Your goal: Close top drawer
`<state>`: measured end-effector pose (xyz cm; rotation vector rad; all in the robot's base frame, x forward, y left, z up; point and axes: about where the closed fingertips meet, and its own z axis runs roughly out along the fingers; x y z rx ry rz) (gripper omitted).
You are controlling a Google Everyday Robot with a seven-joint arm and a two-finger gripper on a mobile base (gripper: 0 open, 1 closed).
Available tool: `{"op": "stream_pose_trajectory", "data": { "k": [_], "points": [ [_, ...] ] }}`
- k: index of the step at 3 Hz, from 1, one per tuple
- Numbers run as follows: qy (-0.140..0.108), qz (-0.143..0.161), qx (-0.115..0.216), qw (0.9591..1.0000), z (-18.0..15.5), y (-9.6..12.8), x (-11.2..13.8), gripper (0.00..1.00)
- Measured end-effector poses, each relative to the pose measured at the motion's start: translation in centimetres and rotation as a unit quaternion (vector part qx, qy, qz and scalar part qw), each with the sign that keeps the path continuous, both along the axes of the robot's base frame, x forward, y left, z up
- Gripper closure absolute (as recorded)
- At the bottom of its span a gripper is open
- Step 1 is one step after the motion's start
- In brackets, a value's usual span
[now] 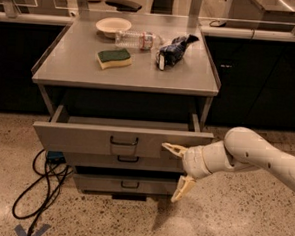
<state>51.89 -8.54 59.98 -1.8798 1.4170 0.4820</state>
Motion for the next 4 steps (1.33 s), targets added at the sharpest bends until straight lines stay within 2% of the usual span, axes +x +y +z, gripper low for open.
{"op": "stream_pose_trajectory", "data": {
  "k": [1, 2, 3, 4],
  "points": [
    [-0.005, -0.001, -0.003, 1.0000, -0.3, -0.2, 0.7, 0.00],
    [-0.028, -0.022, -0.010, 0.9993, 0.4, -0.9, 4.7, 0.00],
    [-0.028, -0.022, -0.010, 0.9993, 0.4, -0.9, 4.6, 0.00],
    [-0.040, -0.040, -0.015, 0.9983, 1.3, -1.3, 7.6, 0.00]
  ]
}}
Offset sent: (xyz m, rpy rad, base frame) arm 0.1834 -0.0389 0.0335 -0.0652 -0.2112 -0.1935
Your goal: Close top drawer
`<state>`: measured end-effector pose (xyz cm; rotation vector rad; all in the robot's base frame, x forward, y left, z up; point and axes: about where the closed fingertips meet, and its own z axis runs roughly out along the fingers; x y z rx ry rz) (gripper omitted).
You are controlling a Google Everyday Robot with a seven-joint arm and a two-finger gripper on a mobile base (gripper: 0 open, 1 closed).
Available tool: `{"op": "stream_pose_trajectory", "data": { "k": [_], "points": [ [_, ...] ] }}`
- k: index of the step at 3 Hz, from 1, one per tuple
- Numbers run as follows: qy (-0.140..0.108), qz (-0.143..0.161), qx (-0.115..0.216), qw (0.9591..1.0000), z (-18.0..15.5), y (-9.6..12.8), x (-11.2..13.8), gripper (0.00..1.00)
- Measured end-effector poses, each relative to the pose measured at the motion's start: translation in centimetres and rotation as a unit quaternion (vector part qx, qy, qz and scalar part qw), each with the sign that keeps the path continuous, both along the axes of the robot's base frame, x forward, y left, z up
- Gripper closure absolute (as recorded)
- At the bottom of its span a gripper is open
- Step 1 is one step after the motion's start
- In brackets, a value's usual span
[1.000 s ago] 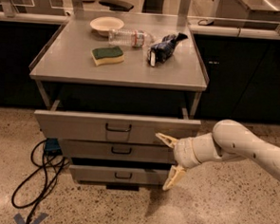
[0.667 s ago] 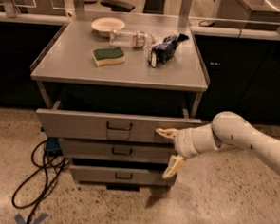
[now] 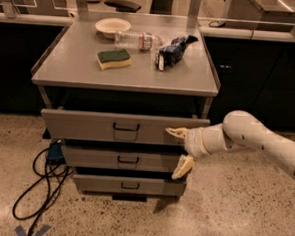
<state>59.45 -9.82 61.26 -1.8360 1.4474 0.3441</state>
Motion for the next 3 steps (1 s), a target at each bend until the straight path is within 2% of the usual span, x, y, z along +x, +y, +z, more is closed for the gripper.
{"op": "stream_pose_trajectory", "data": {
  "k": [1, 2, 3],
  "points": [
    [0.000, 0.000, 0.000, 1.0000, 0.0, 0.0, -0.1, 0.00],
    [-0.018, -0.019, -0.003, 0.9997, 1.6, 0.0, 3.3, 0.00],
    [-0.018, -0.019, -0.003, 0.9997, 1.6, 0.0, 3.0, 0.00]
  ]
}}
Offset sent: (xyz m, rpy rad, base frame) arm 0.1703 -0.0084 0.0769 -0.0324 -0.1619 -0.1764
